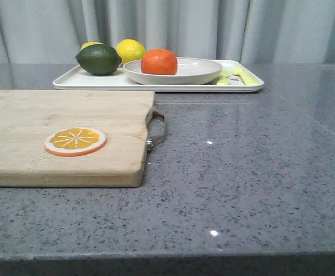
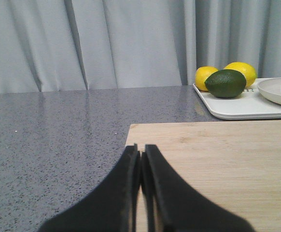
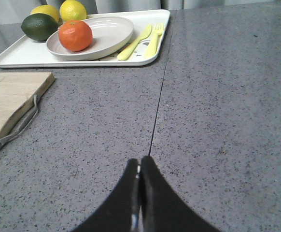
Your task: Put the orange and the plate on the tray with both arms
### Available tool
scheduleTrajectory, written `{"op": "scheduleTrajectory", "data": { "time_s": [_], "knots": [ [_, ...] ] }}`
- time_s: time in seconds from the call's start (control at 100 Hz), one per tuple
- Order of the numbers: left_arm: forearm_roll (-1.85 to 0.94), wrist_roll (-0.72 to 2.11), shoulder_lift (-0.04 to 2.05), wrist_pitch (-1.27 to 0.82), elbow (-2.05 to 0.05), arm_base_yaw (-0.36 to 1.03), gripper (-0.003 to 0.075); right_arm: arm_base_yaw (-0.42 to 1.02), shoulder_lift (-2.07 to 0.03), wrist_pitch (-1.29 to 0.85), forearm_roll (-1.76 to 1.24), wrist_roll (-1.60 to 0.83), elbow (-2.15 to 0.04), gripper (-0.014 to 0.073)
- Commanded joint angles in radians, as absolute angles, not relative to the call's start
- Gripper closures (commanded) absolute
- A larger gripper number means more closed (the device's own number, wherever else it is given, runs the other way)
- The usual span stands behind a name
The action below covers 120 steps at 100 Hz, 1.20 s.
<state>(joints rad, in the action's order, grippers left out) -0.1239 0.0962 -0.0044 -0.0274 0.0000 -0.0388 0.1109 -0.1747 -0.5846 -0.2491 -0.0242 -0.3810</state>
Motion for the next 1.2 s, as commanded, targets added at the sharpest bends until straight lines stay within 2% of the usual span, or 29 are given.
{"op": "scheduleTrajectory", "data": {
  "time_s": [0.0, 0.82, 1.19],
  "knots": [
    [-0.122, 0.095, -0.036, 0.048, 0.023, -0.04, 0.0739, 0.11, -0.185, -0.511, -0.258, -0.033, -0.406, 0.0654],
    [-0.122, 0.095, -0.036, 0.048, 0.023, -0.04, 0.0739, 0.11, -0.185, -0.468, -0.258, -0.033, -0.357, 0.0654],
    [-0.122, 0.095, -0.036, 0.048, 0.023, -0.04, 0.0739, 0.094, -0.182, -0.035, -0.077, 0.037, -0.19, 0.0654]
  ]
}}
